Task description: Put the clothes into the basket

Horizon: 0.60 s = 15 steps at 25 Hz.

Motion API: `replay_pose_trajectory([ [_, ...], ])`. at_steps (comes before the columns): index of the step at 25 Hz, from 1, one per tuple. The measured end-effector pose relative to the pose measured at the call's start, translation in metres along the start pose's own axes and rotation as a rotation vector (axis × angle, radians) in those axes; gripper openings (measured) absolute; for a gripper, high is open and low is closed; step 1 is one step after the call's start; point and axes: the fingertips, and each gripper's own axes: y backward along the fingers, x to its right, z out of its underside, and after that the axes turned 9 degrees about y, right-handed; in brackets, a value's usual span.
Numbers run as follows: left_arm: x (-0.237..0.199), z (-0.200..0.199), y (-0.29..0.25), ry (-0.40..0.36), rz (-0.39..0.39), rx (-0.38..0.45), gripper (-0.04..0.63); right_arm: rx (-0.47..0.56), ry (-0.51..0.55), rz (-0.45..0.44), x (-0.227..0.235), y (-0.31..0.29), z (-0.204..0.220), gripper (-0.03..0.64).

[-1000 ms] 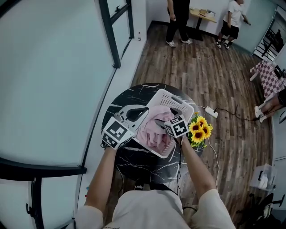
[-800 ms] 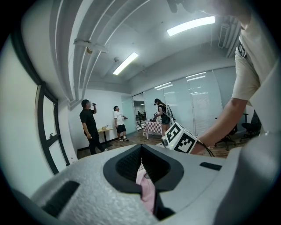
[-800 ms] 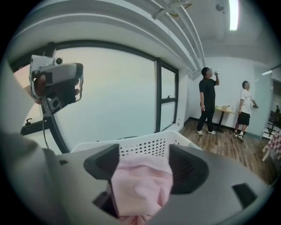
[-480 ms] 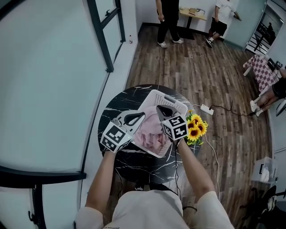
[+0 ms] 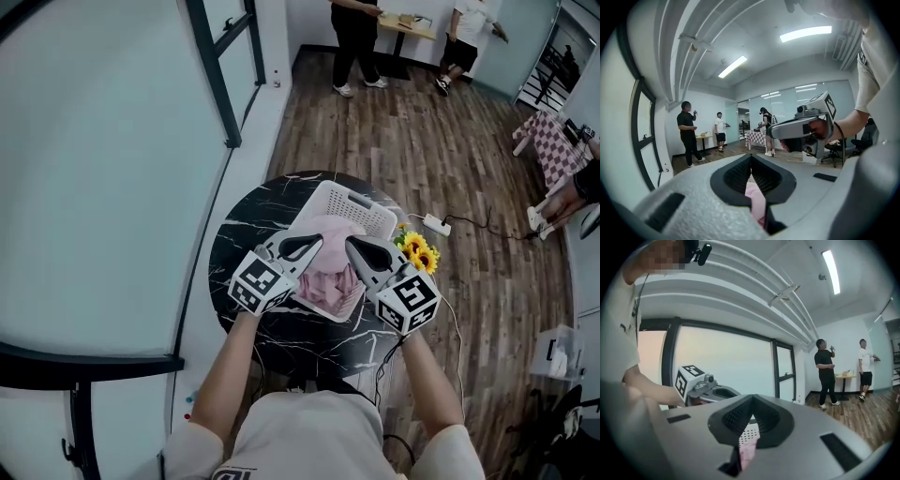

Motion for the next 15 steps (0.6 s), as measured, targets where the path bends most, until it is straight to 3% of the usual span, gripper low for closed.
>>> replay_pose_trajectory([
  [11,0.031,0.008,0.010,0.017,0.023,0.004,0.015,-0.037,-0.101,0.041,-0.014,0.029,0.032,0.018],
  [15,0.033,0.005,0.008,0.055,0.038,0.020,0.015,-0.061,-0.060,0.058,-0.009,0.033,0.034,0.018],
])
